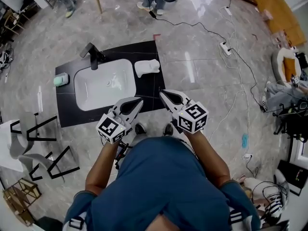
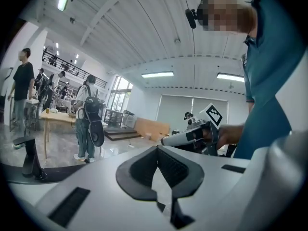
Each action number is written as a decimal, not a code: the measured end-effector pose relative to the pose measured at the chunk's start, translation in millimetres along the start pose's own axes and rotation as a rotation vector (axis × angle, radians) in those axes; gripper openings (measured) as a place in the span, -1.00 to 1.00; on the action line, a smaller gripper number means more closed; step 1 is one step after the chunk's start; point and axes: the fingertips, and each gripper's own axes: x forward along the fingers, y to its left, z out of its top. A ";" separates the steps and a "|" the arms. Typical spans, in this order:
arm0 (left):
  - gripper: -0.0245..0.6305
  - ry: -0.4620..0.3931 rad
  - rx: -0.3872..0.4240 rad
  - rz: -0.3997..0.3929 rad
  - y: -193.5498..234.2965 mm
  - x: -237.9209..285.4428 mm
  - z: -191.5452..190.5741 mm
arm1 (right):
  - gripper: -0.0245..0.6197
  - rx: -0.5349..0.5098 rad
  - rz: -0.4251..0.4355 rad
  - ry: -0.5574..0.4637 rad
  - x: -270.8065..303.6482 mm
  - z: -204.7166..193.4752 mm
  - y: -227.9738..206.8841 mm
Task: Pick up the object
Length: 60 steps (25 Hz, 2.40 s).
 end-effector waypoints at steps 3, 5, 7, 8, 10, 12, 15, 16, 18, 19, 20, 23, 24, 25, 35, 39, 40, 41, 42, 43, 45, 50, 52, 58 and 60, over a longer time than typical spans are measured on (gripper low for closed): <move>-0.92 -0.007 -0.004 -0.005 3.6 2.4 1.2 | -0.88 0.004 -0.008 0.006 3.3 -1.0 -3.1; -0.92 -0.010 -0.009 -0.009 5.9 2.5 0.9 | -0.88 0.002 -0.014 0.008 5.5 0.4 -4.5; -0.92 -0.011 -0.010 -0.013 7.7 0.9 0.8 | -0.88 -0.001 -0.018 0.006 8.1 2.9 -3.7; -0.92 -0.011 -0.008 -0.014 8.9 -0.6 0.9 | -0.88 -0.003 -0.019 0.005 9.7 4.0 -2.3; -0.92 -0.010 -0.004 -0.012 12.0 -5.0 0.9 | -0.88 -0.007 -0.016 0.002 13.3 5.2 2.8; -0.92 -0.013 0.000 -0.005 13.9 -11.1 2.0 | -0.88 -0.013 -0.008 0.002 16.1 5.0 9.6; -0.92 -0.019 0.004 0.006 13.3 -21.0 3.6 | -0.88 -0.019 0.000 -0.001 17.5 4.2 17.4; -0.92 -0.016 0.006 0.009 12.6 -24.1 2.7 | -0.88 -0.018 0.000 -0.003 17.4 3.3 19.3; -0.92 -0.009 0.006 0.015 10.1 -29.8 -0.4 | -0.88 -0.014 0.000 -0.004 16.6 -0.9 23.2; -0.92 -0.006 0.004 0.018 8.5 -32.3 -2.1 | -0.88 -0.011 0.001 -0.003 16.0 -3.6 25.2; -0.92 -0.003 0.002 0.020 6.4 -34.7 -3.7 | -0.88 -0.008 0.003 -0.003 15.3 -6.0 27.0; -0.92 0.008 0.003 0.019 -2.1 -40.1 -9.5 | -0.88 0.004 0.004 -0.009 11.8 -13.8 30.8; -0.92 0.014 0.003 0.019 -3.5 -40.9 -11.8 | -0.88 0.012 0.002 -0.009 10.8 -16.5 30.3; -0.92 0.019 0.000 0.020 -4.0 -41.6 -13.5 | -0.88 0.018 0.000 -0.010 9.8 -18.3 29.5; -0.92 -0.022 -0.068 0.007 10.5 -27.4 -2.9 | -0.88 0.026 -0.029 -0.016 8.1 -9.2 10.8; -0.92 -0.037 -0.132 0.004 22.0 -15.1 -6.6 | -0.88 0.028 -0.026 -0.008 11.4 -8.6 5.8; -0.92 -0.042 -0.154 0.007 25.3 -13.3 -7.8 | -0.88 0.029 -0.026 -0.004 11.8 -8.8 4.6; -0.92 -0.049 -0.179 0.011 28.8 -12.2 -9.3 | -0.88 0.029 -0.026 -0.001 12.0 -8.8 3.5; -0.92 -0.056 -0.207 0.016 32.4 -11.5 -11.3 | -0.88 0.030 -0.026 0.001 12.0 -8.7 2.6; -0.92 -0.065 -0.238 0.022 36.2 -11.3 -13.8 | -0.88 0.031 -0.027 0.002 11.8 -9.0 1.8; -0.92 -0.081 -0.303 0.039 43.8 -11.7 -19.9 | -0.88 0.033 -0.028 0.008 10.3 -10.7 0.1; -0.92 -0.095 -0.423 0.072 64.2 -12.7 -39.0 | -0.88 0.036 -0.037 0.009 8.2 -14.8 -5.1; -0.92 -0.100 -0.470 0.086 69.4 -14.8 -47.7 | -0.88 0.038 -0.040 0.015 6.5 -18.5 -5.6; -0.92 -0.124 -0.582 0.118 85.3 -15.0 -66.2 | -0.88 0.040 -0.047 0.021 4.2 -21.9 -7.6; -0.92 -0.128 -0.607 0.124 88.7 -14.7 -71.1 | -0.88 0.041 -0.050 0.025 3.6 -23.5 -7.7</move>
